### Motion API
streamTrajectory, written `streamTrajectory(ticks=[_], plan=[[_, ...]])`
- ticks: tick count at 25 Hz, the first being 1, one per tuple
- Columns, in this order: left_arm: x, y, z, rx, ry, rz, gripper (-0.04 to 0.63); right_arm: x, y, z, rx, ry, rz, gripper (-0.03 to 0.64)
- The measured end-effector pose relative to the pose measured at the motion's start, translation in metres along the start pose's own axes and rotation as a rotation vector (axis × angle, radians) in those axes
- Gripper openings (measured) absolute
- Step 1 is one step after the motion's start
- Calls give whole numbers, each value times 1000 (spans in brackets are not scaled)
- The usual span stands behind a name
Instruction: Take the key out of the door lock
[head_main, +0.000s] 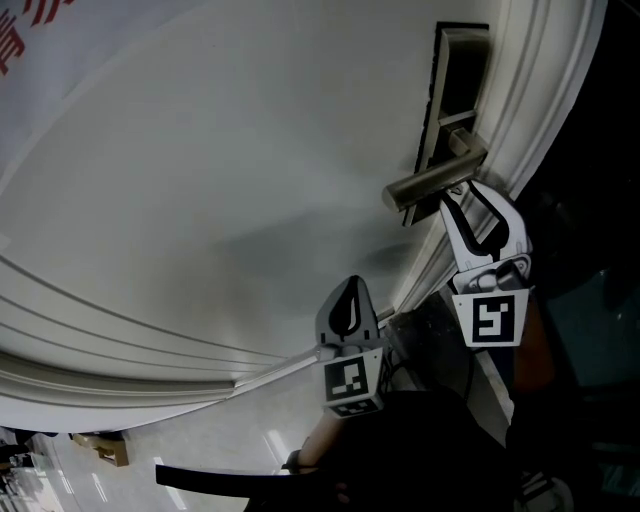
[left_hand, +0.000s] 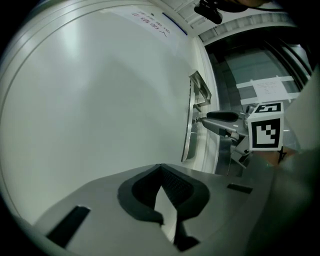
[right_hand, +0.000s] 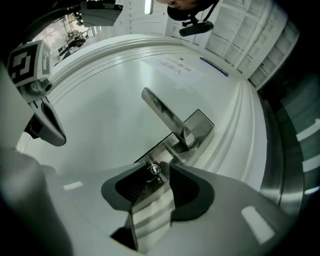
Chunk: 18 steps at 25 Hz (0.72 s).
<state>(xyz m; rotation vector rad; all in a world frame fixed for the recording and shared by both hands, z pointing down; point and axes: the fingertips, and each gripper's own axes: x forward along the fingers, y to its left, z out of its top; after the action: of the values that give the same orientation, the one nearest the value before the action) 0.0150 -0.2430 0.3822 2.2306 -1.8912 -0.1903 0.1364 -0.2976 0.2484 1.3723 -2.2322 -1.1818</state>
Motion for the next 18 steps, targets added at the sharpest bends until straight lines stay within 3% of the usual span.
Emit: streamTrajectory(ticks=[8,18], plan=[[1,2,1,9,-3,7,0,13,2,-7,-230,49,24,106],[2,5,3,28,-1,10,0,16,3,-9,-335,72,11,40]])
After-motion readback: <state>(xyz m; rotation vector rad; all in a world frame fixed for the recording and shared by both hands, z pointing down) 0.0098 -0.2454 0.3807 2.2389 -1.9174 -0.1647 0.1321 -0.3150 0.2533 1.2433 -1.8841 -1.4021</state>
